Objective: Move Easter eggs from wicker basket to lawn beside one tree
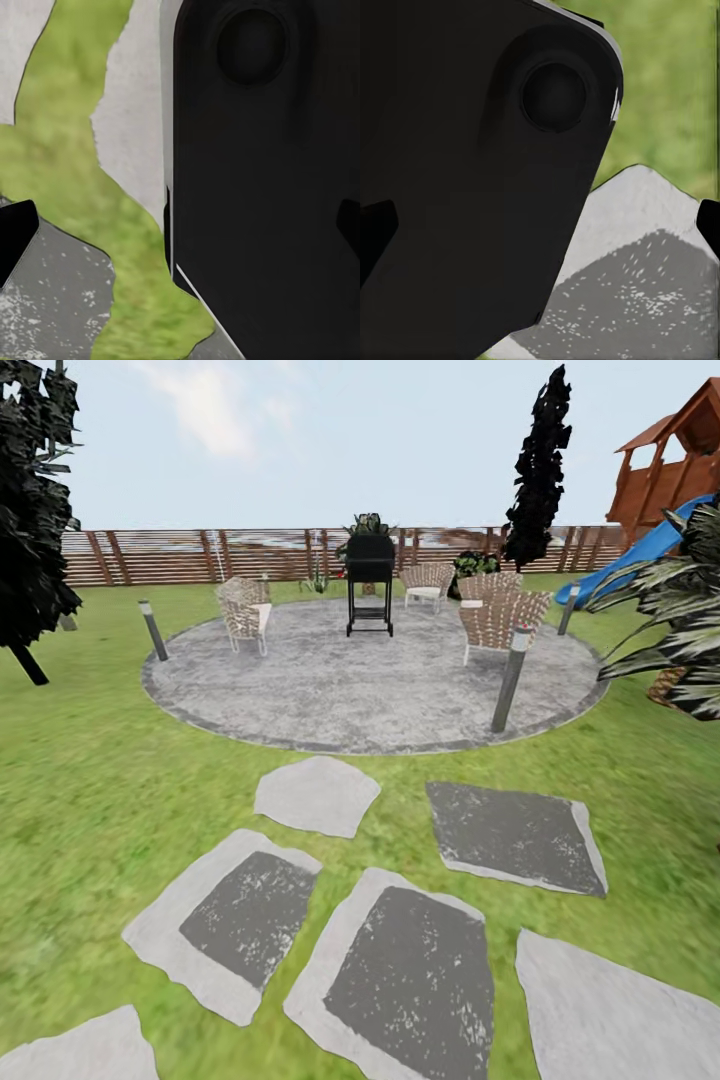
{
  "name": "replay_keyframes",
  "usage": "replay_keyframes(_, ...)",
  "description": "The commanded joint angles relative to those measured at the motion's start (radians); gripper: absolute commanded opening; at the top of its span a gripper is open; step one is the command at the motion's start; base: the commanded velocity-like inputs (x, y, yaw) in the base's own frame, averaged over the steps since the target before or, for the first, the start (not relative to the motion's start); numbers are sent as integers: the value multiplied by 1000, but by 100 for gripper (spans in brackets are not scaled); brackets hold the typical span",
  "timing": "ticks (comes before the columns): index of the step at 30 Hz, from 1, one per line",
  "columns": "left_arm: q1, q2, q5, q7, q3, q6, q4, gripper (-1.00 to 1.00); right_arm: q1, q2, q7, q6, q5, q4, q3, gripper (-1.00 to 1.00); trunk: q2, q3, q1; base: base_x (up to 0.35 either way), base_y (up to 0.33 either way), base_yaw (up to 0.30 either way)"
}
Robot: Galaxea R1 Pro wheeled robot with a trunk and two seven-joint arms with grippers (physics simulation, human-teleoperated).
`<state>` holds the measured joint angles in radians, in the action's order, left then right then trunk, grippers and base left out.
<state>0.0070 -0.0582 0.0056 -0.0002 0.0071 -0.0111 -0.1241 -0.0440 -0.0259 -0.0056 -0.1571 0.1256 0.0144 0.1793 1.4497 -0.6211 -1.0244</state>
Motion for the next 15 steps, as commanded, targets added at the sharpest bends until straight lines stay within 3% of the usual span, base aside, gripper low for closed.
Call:
replay_keyframes(1,1,0,1,0,1,-1,-2,100,-1,0,-1,-2,9,-1,0,100,0,-1,-1,339,0,0)
replay_keyframes(15,1,0,1,0,1,-1,-2,100,-1,0,0,-2,6,-1,-3,100,0,-1,-1,339,0,0)
